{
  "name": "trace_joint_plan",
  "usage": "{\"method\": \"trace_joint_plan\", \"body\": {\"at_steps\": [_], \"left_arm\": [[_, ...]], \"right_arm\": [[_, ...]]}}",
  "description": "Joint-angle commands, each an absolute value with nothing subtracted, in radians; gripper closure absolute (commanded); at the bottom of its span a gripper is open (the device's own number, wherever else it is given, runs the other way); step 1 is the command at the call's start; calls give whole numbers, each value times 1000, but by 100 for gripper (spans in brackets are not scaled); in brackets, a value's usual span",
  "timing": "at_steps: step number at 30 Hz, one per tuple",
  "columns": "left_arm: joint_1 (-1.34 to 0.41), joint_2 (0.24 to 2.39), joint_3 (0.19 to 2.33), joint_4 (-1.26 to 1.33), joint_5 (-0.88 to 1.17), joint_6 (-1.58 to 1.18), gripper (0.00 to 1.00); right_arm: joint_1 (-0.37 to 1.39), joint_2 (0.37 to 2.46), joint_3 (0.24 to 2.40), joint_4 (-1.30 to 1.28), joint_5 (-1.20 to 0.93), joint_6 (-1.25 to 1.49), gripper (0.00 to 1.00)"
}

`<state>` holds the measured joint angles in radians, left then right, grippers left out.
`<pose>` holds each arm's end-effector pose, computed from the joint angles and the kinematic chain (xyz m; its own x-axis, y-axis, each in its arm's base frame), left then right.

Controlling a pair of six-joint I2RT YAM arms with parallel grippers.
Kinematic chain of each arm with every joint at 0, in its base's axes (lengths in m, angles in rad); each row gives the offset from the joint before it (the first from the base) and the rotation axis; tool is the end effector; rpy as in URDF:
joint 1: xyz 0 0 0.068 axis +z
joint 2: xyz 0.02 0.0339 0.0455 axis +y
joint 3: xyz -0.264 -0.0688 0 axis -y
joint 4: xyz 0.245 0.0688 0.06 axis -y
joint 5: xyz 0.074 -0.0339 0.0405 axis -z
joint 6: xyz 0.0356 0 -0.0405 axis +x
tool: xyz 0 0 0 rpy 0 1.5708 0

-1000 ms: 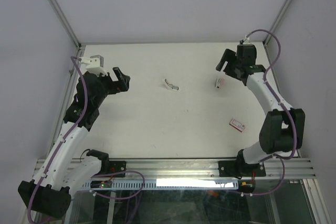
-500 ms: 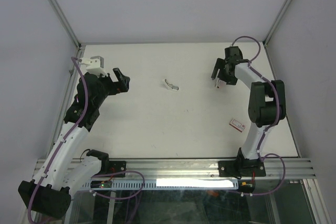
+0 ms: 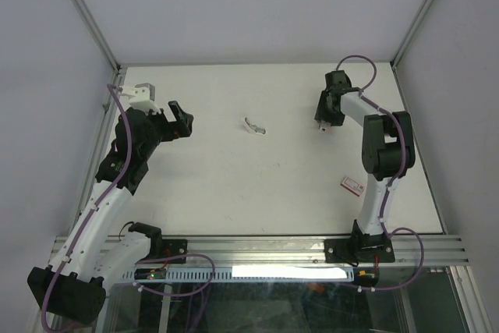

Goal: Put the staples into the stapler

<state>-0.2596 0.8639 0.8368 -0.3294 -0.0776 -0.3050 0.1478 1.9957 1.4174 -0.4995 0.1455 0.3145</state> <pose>0.1918 -0.0481 0.3294 -0.3775 -0.2095 -0.9020 0.0758 0.9638 -0.2556 0.4147 0.0565 0.1741 -0.8527 0.1825 -0.4896 0.1955 0.9804 0.0249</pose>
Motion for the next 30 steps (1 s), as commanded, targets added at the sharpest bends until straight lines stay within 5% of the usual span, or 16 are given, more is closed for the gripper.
{"method": "trace_joint_plan", "body": {"at_steps": [1, 6, 11, 23, 30], "left_arm": [[-244, 858, 840, -308, -70, -305, 1], [-244, 855, 838, -309, -71, -313, 1], [-251, 865, 833, -292, -2, -376, 5], [-410, 994, 872, -130, 329, -632, 5], [-487, 1068, 838, -94, 379, -690, 7]], "right_arm": [[150, 1997, 1457, -469, 174, 303, 56], [152, 1952, 1436, -443, 145, 270, 86], [202, 1795, 1349, -380, 69, 185, 99], [645, 1285, 872, 58, -86, 16, 100], [829, 1194, 811, 151, -10, -43, 100]]}}
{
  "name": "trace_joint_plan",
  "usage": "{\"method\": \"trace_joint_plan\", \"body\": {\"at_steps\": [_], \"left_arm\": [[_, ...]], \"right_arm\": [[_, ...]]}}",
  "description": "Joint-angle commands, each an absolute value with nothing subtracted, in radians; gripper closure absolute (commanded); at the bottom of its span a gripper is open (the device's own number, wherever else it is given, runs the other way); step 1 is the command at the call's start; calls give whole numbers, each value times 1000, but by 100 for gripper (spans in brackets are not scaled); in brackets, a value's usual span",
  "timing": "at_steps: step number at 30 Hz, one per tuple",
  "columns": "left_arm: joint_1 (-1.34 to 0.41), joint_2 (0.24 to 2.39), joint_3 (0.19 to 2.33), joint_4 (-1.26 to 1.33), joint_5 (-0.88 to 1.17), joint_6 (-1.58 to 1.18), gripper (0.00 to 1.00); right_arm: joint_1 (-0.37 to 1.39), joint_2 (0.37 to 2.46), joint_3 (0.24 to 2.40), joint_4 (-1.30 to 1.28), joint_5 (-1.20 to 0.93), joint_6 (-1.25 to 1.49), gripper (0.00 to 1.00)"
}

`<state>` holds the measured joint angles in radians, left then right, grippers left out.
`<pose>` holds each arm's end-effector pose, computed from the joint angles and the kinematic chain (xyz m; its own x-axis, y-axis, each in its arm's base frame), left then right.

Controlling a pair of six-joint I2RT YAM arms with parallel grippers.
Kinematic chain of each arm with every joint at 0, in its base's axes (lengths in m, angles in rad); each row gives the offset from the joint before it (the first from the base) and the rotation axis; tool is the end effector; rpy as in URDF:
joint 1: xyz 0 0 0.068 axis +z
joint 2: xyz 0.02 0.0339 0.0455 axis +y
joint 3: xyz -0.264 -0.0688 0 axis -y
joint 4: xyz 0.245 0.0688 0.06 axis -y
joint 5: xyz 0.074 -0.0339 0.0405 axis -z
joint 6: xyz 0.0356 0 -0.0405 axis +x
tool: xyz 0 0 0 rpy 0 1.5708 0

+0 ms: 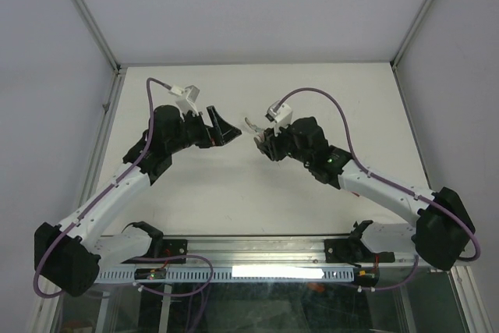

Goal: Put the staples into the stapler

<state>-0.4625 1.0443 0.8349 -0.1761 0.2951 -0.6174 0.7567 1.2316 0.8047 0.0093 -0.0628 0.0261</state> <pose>0.2098 -0.1162 0.3089 -0.6612 -0.2893 -0.6922 0.3499 0.6973 -0.6256 0.2022 0.1939 0.2712 -0.3138 -0.2604 -0.9131 -0.7189 0.6933 0.0493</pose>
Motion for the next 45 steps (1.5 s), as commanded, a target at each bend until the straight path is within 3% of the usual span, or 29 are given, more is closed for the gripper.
{"method": "trace_joint_plan", "body": {"at_steps": [1, 12, 27, 32, 36, 39, 40, 42, 45], "left_arm": [[-495, 1078, 827, -75, 390, -701, 11], [-533, 1140, 801, -14, 408, -733, 41], [-589, 1178, 795, 23, 417, -748, 44], [-599, 1173, 780, 45, 437, -755, 61], [-600, 1153, 766, 78, 453, -754, 82], [-599, 1134, 756, 98, 452, -745, 99], [-600, 1128, 754, 100, 449, -740, 100], [-599, 1117, 749, 112, 444, -727, 100], [-598, 1101, 743, 131, 440, -703, 100]], "right_arm": [[844, 1193, 811, 155, 1, -49, 100], [920, 1179, 804, 202, 1, -34, 100], [930, 1154, 808, 189, 3, -31, 100], [930, 1155, 809, 191, 22, -20, 100], [926, 1150, 803, 191, 53, 18, 100], [909, 1135, 805, 176, 2, 51, 73], [901, 1124, 810, 165, -22, 69, 59], [874, 1098, 818, 137, -79, 98, 40], [814, 1048, 826, 95, -189, 146, 26]]}}
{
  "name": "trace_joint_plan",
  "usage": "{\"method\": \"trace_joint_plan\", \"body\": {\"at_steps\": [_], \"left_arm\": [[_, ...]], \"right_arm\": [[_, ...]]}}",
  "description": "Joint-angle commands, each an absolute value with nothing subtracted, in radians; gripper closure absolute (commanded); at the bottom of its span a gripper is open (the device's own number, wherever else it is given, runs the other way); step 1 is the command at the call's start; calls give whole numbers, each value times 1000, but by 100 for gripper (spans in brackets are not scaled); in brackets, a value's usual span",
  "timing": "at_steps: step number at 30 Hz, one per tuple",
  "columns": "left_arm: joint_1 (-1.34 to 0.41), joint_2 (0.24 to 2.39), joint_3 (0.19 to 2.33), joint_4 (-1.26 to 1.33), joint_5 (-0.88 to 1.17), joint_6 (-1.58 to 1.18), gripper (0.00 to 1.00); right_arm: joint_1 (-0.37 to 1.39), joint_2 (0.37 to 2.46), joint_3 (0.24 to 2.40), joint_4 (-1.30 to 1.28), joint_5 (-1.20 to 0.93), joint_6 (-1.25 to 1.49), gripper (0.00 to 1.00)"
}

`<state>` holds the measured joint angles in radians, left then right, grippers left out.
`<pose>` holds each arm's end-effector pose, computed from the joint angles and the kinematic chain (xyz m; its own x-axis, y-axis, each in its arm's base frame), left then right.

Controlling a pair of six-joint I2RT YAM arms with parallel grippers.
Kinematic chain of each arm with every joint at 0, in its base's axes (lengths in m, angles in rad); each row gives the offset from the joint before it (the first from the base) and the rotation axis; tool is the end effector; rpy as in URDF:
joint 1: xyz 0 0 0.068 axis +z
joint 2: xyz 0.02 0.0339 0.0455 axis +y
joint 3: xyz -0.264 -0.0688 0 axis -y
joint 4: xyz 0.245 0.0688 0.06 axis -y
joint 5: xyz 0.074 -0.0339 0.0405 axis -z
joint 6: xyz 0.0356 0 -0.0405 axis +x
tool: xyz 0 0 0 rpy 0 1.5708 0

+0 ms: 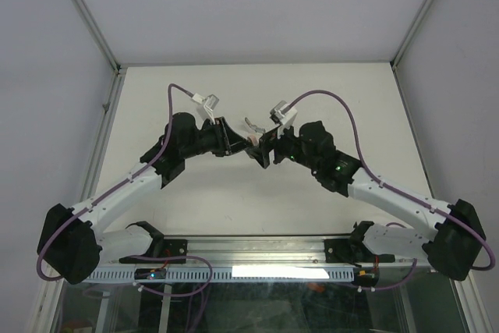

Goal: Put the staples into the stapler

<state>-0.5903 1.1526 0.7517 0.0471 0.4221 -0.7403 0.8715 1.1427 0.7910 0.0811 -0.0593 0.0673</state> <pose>0.2093 -0.1578 0.2775 -0.7703 -0.2245 -0.5968 0.4164 0.5317 -0.7375 0.1700 0.2054 0.2963 -0.2255 -0.1638 -0.9604 -0.7873 0.6112 0.0806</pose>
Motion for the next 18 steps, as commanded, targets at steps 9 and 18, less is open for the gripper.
{"method": "trace_joint_plan", "body": {"at_steps": [9, 18], "left_arm": [[-598, 1046, 690, 311, 654, -571, 100], [-599, 1031, 691, 344, 811, -545, 100]], "right_arm": [[615, 1012, 890, 30, -673, 305, 21], [609, 1086, 923, 96, -856, 386, 32]]}}
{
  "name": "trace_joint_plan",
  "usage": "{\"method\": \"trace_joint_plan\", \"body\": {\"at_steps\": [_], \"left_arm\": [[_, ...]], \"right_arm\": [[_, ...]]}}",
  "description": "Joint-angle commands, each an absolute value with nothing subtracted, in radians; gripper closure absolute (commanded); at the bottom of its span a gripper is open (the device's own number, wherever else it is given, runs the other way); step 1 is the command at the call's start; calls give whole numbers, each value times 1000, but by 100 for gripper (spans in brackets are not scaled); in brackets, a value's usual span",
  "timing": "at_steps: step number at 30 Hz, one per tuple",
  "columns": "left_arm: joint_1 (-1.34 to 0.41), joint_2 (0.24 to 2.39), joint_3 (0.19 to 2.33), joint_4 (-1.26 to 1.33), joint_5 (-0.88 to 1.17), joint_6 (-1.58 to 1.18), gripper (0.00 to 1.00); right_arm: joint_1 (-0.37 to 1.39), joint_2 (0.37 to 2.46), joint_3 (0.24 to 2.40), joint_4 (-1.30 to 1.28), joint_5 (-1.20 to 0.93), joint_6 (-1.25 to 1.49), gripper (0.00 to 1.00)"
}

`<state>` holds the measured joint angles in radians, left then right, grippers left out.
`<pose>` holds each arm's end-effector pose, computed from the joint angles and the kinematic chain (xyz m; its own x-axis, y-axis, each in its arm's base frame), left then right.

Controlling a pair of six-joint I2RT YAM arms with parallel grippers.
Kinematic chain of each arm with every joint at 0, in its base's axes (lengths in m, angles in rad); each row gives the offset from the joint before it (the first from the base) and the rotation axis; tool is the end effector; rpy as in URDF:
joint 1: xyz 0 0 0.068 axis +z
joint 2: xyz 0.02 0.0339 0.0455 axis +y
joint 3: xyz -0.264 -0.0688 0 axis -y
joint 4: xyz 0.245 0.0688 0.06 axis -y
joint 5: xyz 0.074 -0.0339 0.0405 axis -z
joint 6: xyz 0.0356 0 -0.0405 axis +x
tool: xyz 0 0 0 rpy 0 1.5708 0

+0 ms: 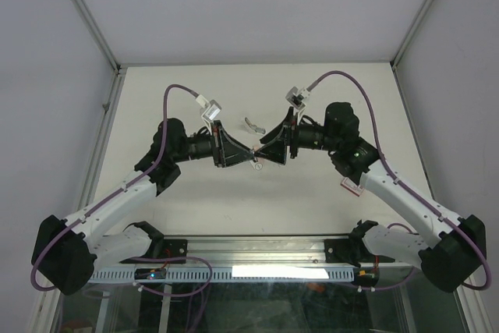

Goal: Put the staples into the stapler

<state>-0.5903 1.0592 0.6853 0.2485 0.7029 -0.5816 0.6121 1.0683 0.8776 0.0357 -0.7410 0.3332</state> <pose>0.1875 -0.1533 0.2974 -0.6128 -0.0939 -0.7846 0.7430 0.2696 -0.6126 0.1858 0.1598 0.3419 -0.4366 -0.0117 -0.8996 -0.8751 0.2375 0.4216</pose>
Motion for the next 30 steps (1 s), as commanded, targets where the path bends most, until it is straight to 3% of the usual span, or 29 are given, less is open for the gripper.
{"method": "trace_joint_plan", "body": {"at_steps": [1, 14, 22, 30], "left_arm": [[-599, 1028, 689, 345, 817, -545, 100], [-600, 1005, 675, 389, 831, -570, 100], [-599, 980, 648, 408, 805, -578, 100], [-599, 935, 596, 413, 741, -590, 100]], "right_arm": [[609, 1091, 923, 101, -860, 390, 34], [609, 1143, 939, 120, -985, 416, 61], [606, 1116, 931, 134, -937, 425, 100], [517, 1028, 898, 229, -903, 514, 100]]}}
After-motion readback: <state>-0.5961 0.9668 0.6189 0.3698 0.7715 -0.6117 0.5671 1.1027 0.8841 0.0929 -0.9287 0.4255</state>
